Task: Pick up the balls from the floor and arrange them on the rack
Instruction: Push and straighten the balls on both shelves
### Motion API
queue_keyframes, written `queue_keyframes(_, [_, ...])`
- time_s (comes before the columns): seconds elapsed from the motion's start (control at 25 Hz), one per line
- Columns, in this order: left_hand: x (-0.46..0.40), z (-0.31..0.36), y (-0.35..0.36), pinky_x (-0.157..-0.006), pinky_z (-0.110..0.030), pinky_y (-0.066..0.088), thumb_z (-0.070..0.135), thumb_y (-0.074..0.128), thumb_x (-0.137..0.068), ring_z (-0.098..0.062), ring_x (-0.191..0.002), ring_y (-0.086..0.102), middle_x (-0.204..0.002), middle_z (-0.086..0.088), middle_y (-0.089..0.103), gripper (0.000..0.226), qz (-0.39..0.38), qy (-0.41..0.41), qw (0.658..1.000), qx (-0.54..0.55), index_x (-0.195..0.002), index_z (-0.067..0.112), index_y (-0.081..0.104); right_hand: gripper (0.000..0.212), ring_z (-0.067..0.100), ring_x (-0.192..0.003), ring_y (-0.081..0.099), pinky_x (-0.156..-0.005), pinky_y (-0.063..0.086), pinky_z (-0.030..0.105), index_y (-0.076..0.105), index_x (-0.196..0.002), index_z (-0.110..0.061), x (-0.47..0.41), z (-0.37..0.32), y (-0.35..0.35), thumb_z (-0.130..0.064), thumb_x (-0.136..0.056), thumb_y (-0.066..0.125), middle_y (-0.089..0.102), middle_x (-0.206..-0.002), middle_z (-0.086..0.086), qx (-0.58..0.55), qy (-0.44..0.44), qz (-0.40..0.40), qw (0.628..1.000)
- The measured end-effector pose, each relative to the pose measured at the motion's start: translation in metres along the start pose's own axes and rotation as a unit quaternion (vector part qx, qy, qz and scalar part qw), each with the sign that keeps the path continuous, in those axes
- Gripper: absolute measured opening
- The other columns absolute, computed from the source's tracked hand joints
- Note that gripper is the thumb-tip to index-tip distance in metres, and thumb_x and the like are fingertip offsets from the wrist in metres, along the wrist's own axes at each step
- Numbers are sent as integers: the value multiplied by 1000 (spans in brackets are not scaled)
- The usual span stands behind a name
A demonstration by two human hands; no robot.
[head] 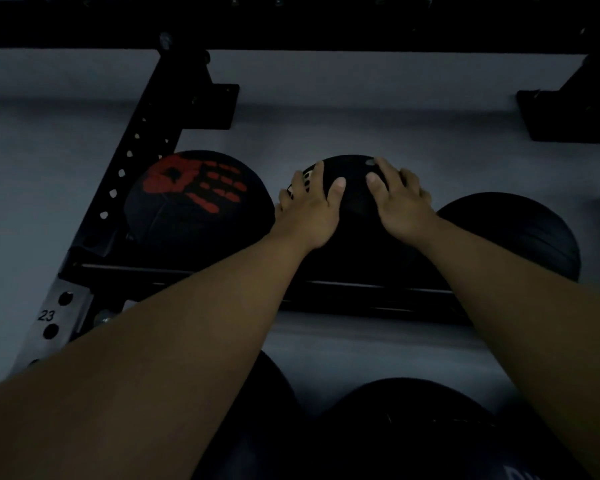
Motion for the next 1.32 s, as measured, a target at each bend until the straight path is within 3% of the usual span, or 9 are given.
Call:
queue_keyframes(0.2, [-1,0,-20,-129,-59,7,68,19,-106,-39,-163,10,-180,-7,4,74,-52,12,996,-76,-169,36,1,62,43,-160,11,-128,12,58,14,-167,-39,2,-11,-10,-59,-108,20,9,-176,15,28,24,5,999])
queue_keyframes(0.32, [1,-15,-53,-129,-61,4,63,23,-108,-37,-161,19,-176,-7,23,65,-1,36,985,-170,-167,35,21,58,41,-154,25,-125,21,58,32,-161,-33,9,-42,-8,-54,-108,26,27,-170,15,53,-13,41,998])
queue_keyframes(0.52, [7,-78,-127,-127,-57,12,55,32,-109,-36,-157,26,-172,-6,32,57,72,22,973,-217,-160,31,39,55,38,-156,26,-128,8,63,38,-157,-37,9,-117,30,-56,-107,30,32,-168,12,56,-62,8,996])
queue_keyframes(0.64, [6,-119,-166,-124,-59,21,54,35,-108,-41,-153,30,-170,-8,33,56,87,3,974,-211,-158,29,42,54,38,-150,35,-126,21,56,43,-156,-35,2,-155,63,-56,-106,35,38,-164,13,19,-80,-7,997])
queue_keyframes(0.76, [1,-156,-193,-122,-57,29,57,37,-107,-42,-152,31,-171,-8,29,60,54,-5,985,-167,-160,30,38,58,39,-149,37,-123,34,48,39,-159,-32,-3,-190,104,-56,-106,39,36,-163,16,-37,-79,-52,995])
queue_keyframes(0.88, [-5,-180,-206,-122,-54,33,63,36,-106,-41,-153,32,-174,-10,22,69,35,-3,992,-124,-165,30,26,67,43,-152,29,-125,29,53,28,-163,-38,-2,-209,137,-65,-103,38,25,-169,15,-27,-62,-61,996])
queue_keyframes(0.96, [-8,-195,-202,-126,-56,28,69,30,-104,-42,-158,25,-177,-8,12,75,3,-21,996,-86,-168,33,15,72,42,-156,19,-127,22,56,17,-166,-42,2,-213,153,-70,-101,34,14,-173,12,-2,-58,-50,997])
queue_keyframes(1.12, [-6,-201,-167,-129,-63,2,69,13,-105,-44,-163,-10,-179,-6,-17,75,-49,-39,997,-54,-168,36,-12,71,40,-158,12,-127,16,51,9,-166,-45,2,-202,155,-69,-103,30,7,-176,7,6,-50,-55,997])
queue_keyframes(1.32, [-6,-199,-175,-130,-63,5,67,12,-106,-46,-162,-9,-178,-9,-20,76,-77,-37,993,-83,-167,33,-18,72,40,-161,13,-131,13,49,4,-167,-41,4,-209,153,-65,-105,32,1,-178,9,28,-26,-80,996])
Point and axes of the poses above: each hand's wrist, its own x-axis away from the middle knuckle, its own y-axis out of the palm, z = x × y, the point moved 4 cm from there along -x, towards the middle knuckle
